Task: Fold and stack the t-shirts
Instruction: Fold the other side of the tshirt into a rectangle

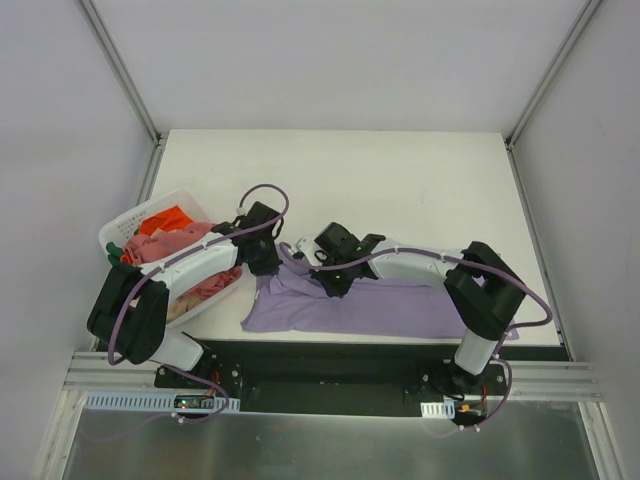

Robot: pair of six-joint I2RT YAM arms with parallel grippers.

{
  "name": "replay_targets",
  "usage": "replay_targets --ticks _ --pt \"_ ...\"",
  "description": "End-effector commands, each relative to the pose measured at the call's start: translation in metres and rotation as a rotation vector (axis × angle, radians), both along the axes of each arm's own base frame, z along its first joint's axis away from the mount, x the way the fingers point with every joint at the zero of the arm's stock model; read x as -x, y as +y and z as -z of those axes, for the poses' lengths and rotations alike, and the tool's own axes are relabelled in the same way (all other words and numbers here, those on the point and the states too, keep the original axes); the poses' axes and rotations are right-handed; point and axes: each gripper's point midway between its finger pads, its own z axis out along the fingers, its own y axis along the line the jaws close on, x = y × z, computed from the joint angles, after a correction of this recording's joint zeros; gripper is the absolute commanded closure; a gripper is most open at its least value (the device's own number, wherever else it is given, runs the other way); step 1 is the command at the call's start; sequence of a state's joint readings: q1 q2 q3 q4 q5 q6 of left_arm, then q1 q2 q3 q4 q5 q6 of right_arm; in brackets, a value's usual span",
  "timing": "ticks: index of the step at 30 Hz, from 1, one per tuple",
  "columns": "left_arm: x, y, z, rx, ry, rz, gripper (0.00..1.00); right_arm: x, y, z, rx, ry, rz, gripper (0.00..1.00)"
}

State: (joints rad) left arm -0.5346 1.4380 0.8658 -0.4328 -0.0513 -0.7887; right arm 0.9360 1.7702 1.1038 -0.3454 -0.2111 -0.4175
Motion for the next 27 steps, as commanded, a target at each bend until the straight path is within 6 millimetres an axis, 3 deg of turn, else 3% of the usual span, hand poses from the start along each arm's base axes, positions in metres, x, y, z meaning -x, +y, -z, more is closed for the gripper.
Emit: replay_targets --ticks 1,5,11,16,22,27 --pt "-0.004 -0.003 -0.017 0.017 -0.052 0.097 1.00 0.000 -0.008 -0.030 -0.026 -0.065 -0.019 0.99" --pt "0.008 -0.016 -0.019 0.061 -0.076 0.247 1.00 0.010 -0.021 -0.038 -0.009 -0.056 -0.047 0.99" --pt "0.029 -0.027 -0.019 0.111 -0.104 0.354 1.00 0.015 -0.042 -0.035 0.074 -0.053 -0.048 0.99" --pt "0.052 -0.035 -0.020 0.179 -0.120 0.445 1.00 0.017 -0.045 -0.043 0.063 -0.062 -0.049 0.99" --pt "0.070 -0.038 -0.013 0.233 -0.112 0.506 1.00 0.014 -0.058 -0.037 0.131 -0.075 -0.021 0.98" --pt "0.080 -0.047 -0.008 0.291 -0.082 0.538 0.96 0.019 -0.063 -0.033 0.148 -0.044 0.013 0.91"
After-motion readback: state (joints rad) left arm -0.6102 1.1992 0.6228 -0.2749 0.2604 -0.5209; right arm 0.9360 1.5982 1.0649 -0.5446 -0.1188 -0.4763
